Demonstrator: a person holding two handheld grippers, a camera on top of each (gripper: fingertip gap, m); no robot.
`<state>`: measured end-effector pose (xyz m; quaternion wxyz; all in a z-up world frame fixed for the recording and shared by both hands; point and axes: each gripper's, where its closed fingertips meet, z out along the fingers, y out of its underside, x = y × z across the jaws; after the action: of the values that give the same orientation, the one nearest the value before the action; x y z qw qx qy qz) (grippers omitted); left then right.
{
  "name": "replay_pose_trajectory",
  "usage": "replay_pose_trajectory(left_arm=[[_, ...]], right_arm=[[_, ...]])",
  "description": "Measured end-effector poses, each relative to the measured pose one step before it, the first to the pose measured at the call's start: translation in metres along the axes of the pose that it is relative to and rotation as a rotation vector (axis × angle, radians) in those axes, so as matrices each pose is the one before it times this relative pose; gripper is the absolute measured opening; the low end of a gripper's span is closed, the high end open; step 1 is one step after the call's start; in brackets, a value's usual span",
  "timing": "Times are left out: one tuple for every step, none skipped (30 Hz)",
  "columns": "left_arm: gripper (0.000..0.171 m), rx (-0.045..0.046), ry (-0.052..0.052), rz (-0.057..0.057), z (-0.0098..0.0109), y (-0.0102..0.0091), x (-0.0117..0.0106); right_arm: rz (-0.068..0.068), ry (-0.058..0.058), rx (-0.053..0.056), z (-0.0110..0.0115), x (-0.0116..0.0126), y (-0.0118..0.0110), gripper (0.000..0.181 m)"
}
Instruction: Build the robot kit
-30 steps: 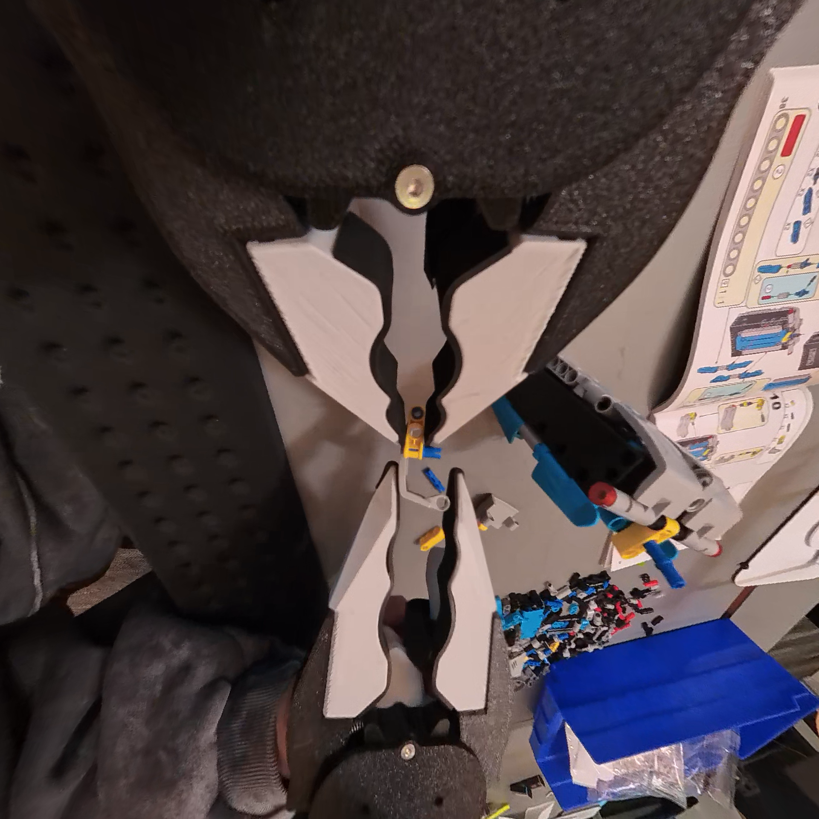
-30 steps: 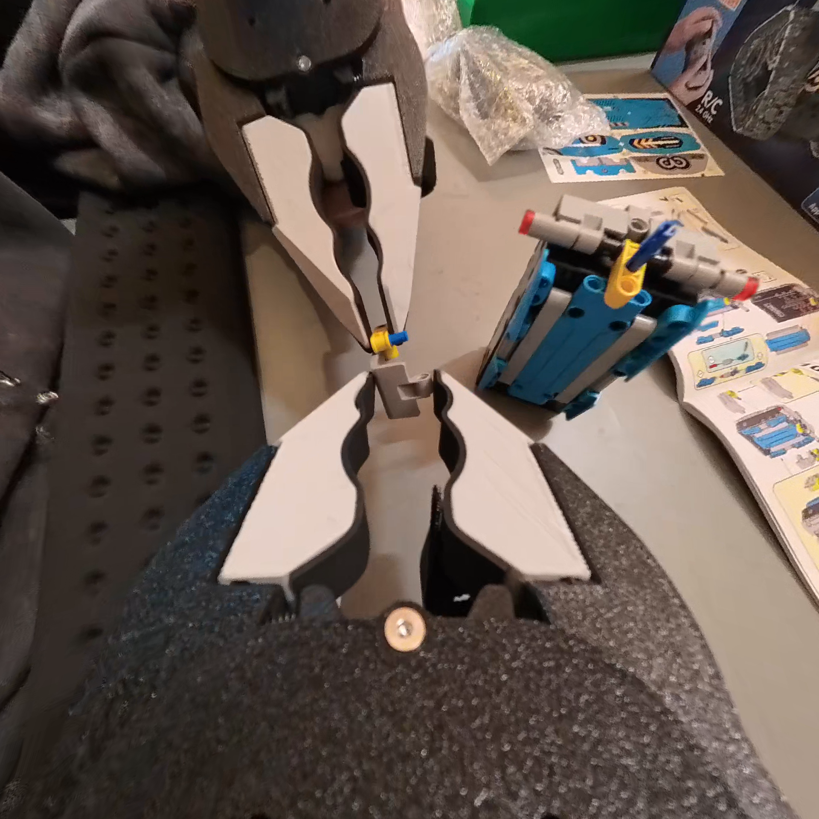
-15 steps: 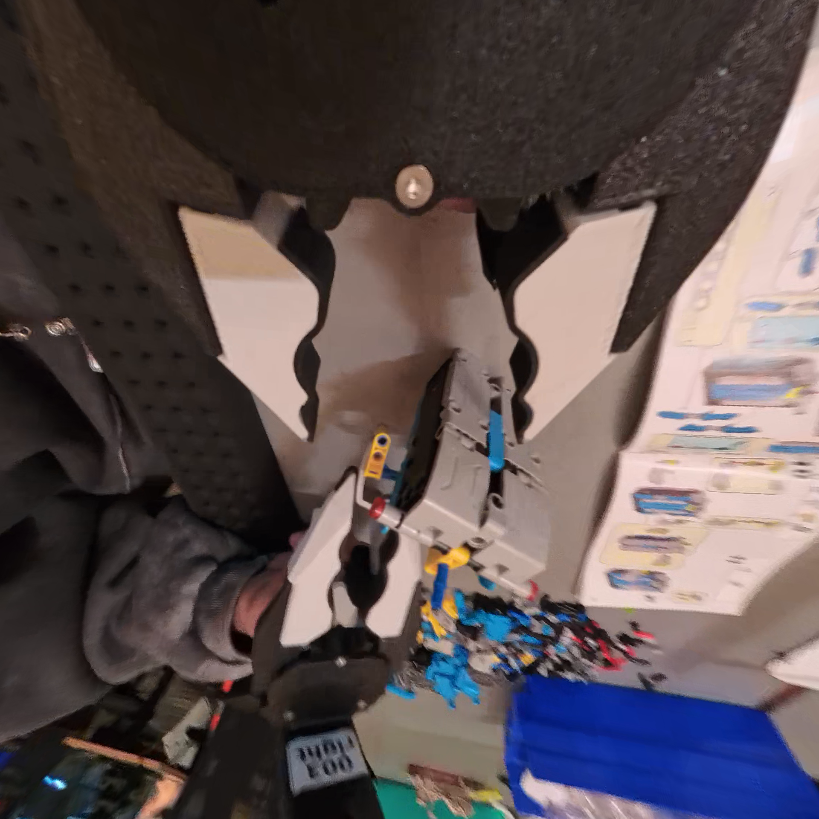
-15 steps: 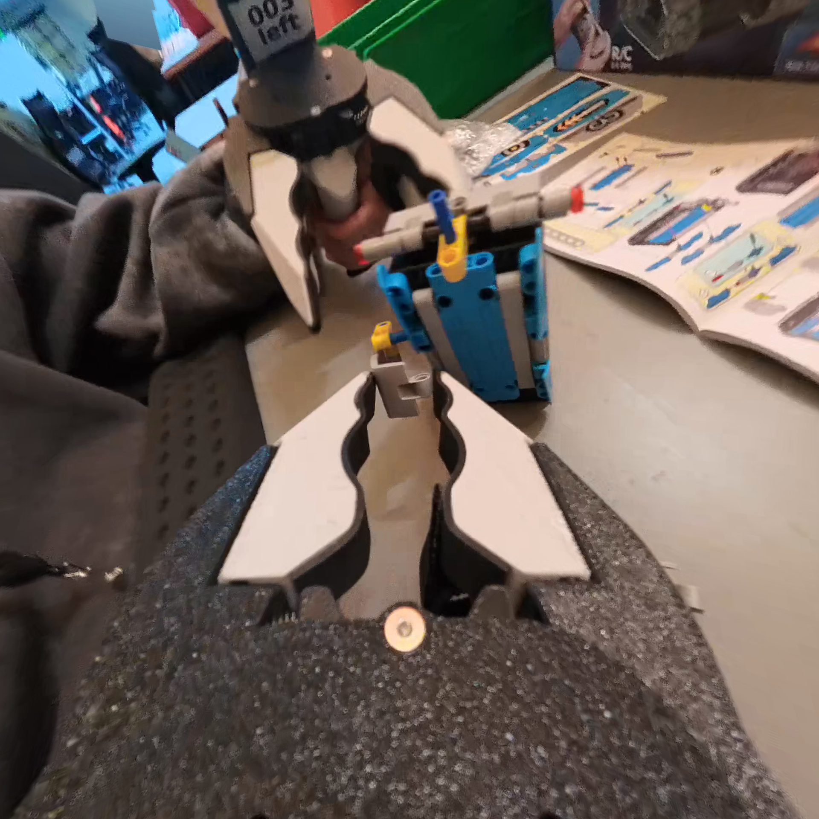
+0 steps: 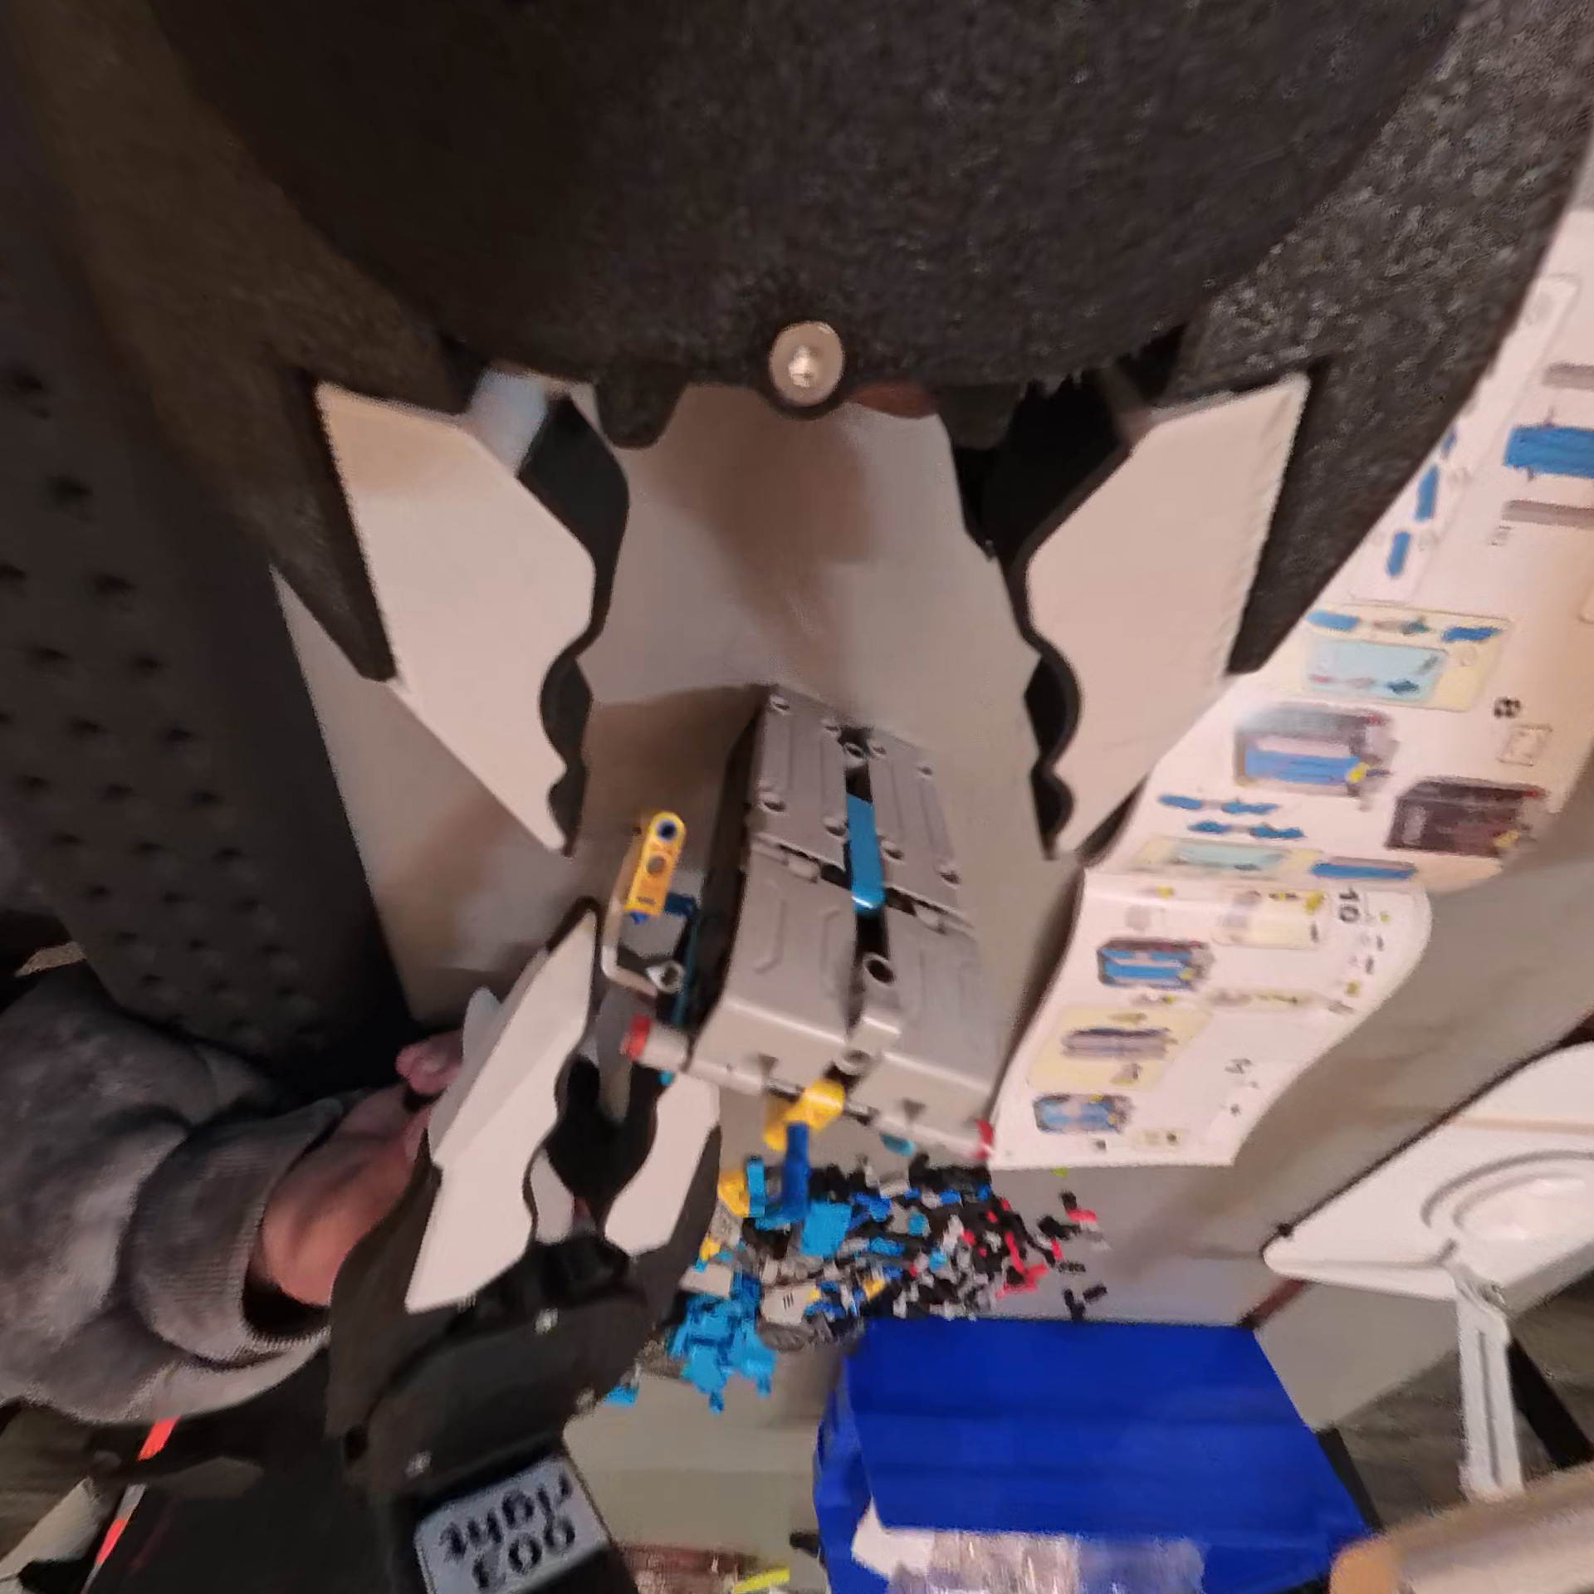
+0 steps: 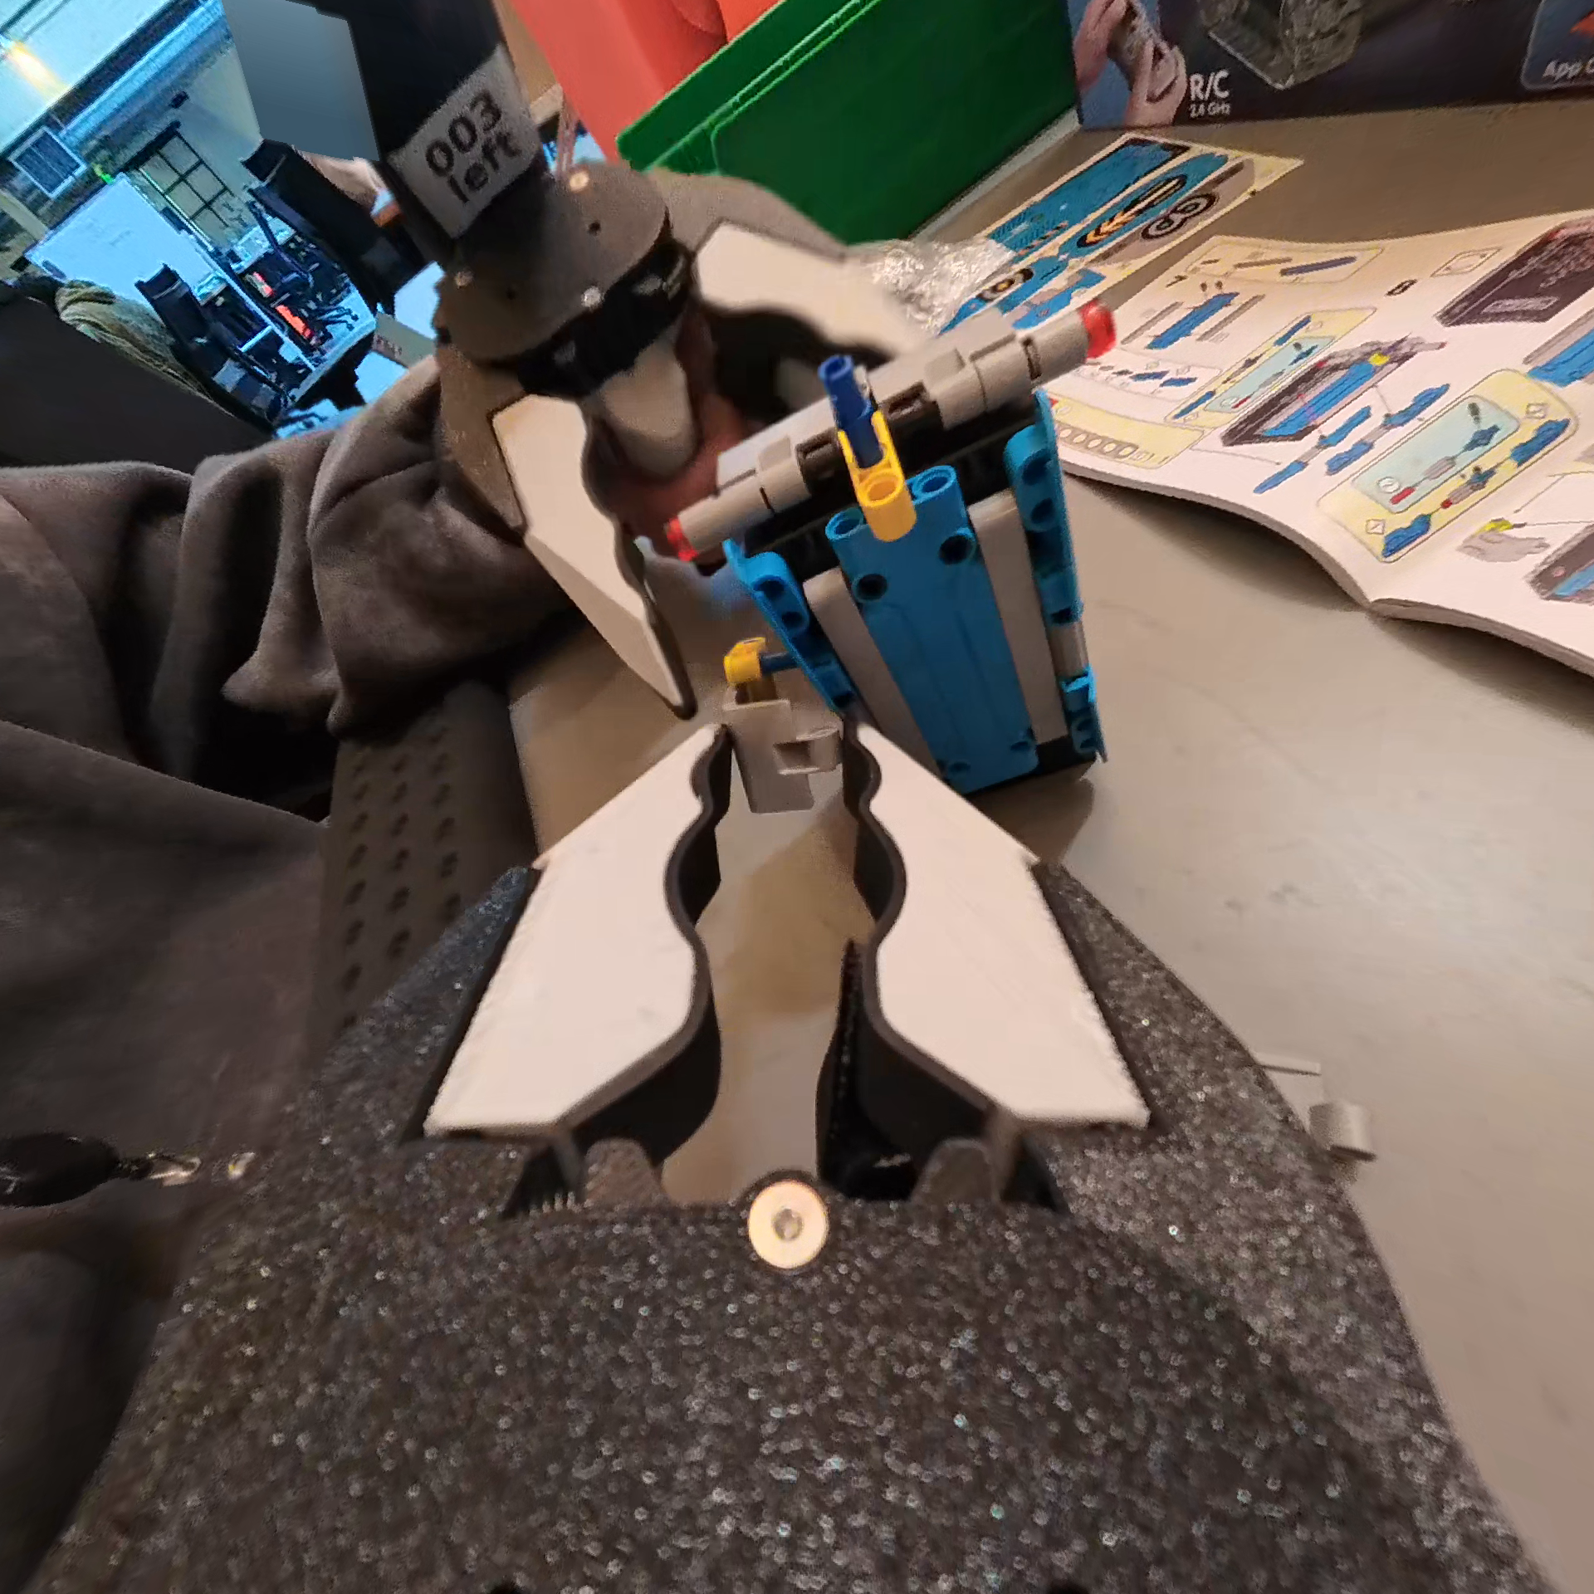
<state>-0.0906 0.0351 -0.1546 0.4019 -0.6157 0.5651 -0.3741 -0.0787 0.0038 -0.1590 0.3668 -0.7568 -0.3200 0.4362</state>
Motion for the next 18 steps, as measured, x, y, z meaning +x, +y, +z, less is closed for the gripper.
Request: replay_pose_trajectory(left_arm=[[0.114,0.02176,0.024,0.0045,0.00052,-0.0042,-0.00178],[0.121,0.01349,0.0658,-0.002,0.00175,-0.00177,0.00431],[0.126,-0.00153,0.0915,-0.007,0.00263,0.00081,0.00829],[0.126,-0.00619,0.0533,-0.0089,0.0034,0.00109,0.00289],[0.126,-0.00238,0.0233,0.0023,0.00364,0.00014,-0.00067],[0.126,-0.00086,0.0154,0.0144,0.00349,0.00002,-0.00084],[0.126,-0.00213,-0.0019,0.0116,0.00301,-0.00032,-0.00334],[0.125,-0.00555,-0.001,0.0063,0.00255,-0.00011,-0.00341],[0.124,0.0,0.0129,0.0015,0.00215,-0.00103,-0.00138],[0.121,0.00552,0.0165,-0.0018,0.00181,-0.00176,-0.00083],[0.115,0.00195,0.016,0.0013,0.00162,-0.00134,-0.00054],[0.107,-0.0009,0.0152,0.0035,0.00128,-0.00059,0.0],[0.102,0.00146,0.0104,-0.0008,0.0009,-0.00079,-0.00004],[0.093,0.00607,0.0082,-0.0031,0.00025,-0.00094,0.00007],[0.09,0.00517,0.0027,0.0009,-0.00016,-0.00059,-0.00017],[0.089,0.00231,-0.0036,-0.0021,-0.00022,-0.00009,-0.00047],[0.088,-0.0018,-0.0075,0.0003,-0.00048,0.00021,-0.00066],[0.086,-0.00323,-0.0091,0.008,-0.00088,0.00086,-0.00032]], right_arm=[[0.0018,-0.0059,0.0008,0.0011,-0.00055,-0.00028,0.025],[0.0046,0.001,0.0041,0.00071,0.00071,-0.00109,0.025],[0.0031,0.0023,0.0039,0.00047,0.00112,-0.00079,0.025],[0.0057,-0.0049,0.0012,0.00012,0.00018,-0.00013,0.025],[0.0065,-0.0017,0.0038,-0.00054,0.00037,-0.00029,0.025],[0.0022,0.0031,0.0037,-0.00084,0.00065,-0.00016,0.025],[-0.0003,0.0026,0.003,-0.00077,0.00028,0.00003,0.025],[0.0002,0.0033,0.0,-0.00056,0.00033,0.00028,0.025],[-0.0018,0.0021,0.0035,-0.00033,0.00013,-0.00046,0.025],[-0.0022,0.0017,0.0033,-0.00048,0.00021,-0.00092,0.025],[-0.0016,0.0004,0.003,-0.00019,0.00039,-0.00087,0.025],[0.0035,-0.0029,0.0023,0.00001,0.00025,-0.00037,0.025],[0.0052,-0.0052,-0.0022,0.00037,-0.00006,0.00063,0.025],[0.001,-0.001,-0.0036,0.00032,0.00029,0.00061,0.025],[-0.0041,0.0036,-0.0007,0.00001,0.00046,0.00001,0.025],[-0.006,0.0062,0.0034,-0.00029,0.00075,-0.00082,0.025],[-0.0057,0.0054,-0.0012,-0.00052,0.00105,-0.00021,0.025],[-0.0038,-0.0001,-0.0026,-0.00082,0.00063,0.00018,0.025]])
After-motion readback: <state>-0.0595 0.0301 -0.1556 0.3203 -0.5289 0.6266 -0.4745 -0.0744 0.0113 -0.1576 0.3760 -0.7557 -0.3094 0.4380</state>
